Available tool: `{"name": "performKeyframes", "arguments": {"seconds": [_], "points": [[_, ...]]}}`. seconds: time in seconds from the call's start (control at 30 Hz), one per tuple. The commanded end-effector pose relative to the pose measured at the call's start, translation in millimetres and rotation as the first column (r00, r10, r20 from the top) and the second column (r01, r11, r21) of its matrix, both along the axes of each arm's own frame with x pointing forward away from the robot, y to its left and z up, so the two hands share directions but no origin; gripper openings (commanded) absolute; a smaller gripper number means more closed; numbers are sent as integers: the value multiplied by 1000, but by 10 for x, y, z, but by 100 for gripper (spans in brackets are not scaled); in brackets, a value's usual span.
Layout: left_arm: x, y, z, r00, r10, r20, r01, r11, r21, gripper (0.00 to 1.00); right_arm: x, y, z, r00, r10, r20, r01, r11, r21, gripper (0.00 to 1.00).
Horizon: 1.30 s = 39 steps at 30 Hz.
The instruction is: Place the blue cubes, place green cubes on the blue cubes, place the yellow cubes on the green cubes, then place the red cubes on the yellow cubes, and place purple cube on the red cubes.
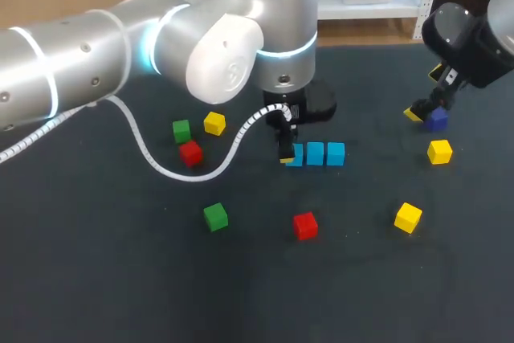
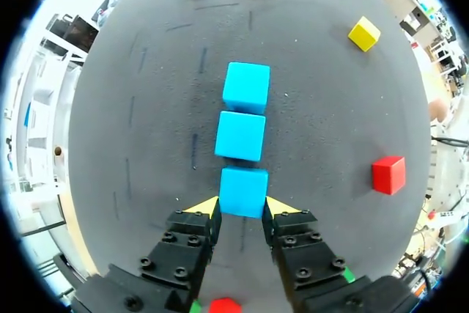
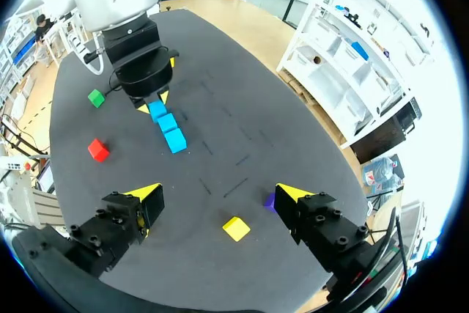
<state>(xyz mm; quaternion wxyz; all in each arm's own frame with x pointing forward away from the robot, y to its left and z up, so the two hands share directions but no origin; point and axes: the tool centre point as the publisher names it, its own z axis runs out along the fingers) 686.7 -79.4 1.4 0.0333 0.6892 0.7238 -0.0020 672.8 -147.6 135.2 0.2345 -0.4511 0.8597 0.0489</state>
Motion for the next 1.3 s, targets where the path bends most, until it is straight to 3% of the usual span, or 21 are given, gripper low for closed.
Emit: {"name": "performKeyframes", "arguments": {"seconds": [0.03, 0.63, 0.83, 0.87, 0.9, 1.3], "points": [[32, -20, -1, 1000, 3, -10, -3, 1000, -1, 0, -4, 1, -4, 1000, -2, 3, 2, 1000, -1, 100], [29, -19, -21, 1000, 0, -9, 0, 1000, 13, 3, -4, 1, -4, 1000, -2, 3, 2, 1000, -1, 100], [30, -19, -20, 1000, 1, -10, 0, 1000, 15, 42, -4, 1, -4, 1000, -2, 3, 2, 1000, -1, 100], [31, -18, -21, 1000, 1, -10, -1, 1000, 16, 63, -4, 1, -4, 1000, -2, 3, 2, 1000, -1, 100], [31, -18, -21, 1000, 3, -11, -2, 1000, 18, 100, -4, 1, -4, 1000, -2, 3, 2, 1000, -1, 100], [74, -26, -14, 1000, 28, -2, -28, 1000, 1, 100, -4, 1, -4, 1000, -2, 3, 2, 1000, -1, 100]]}}
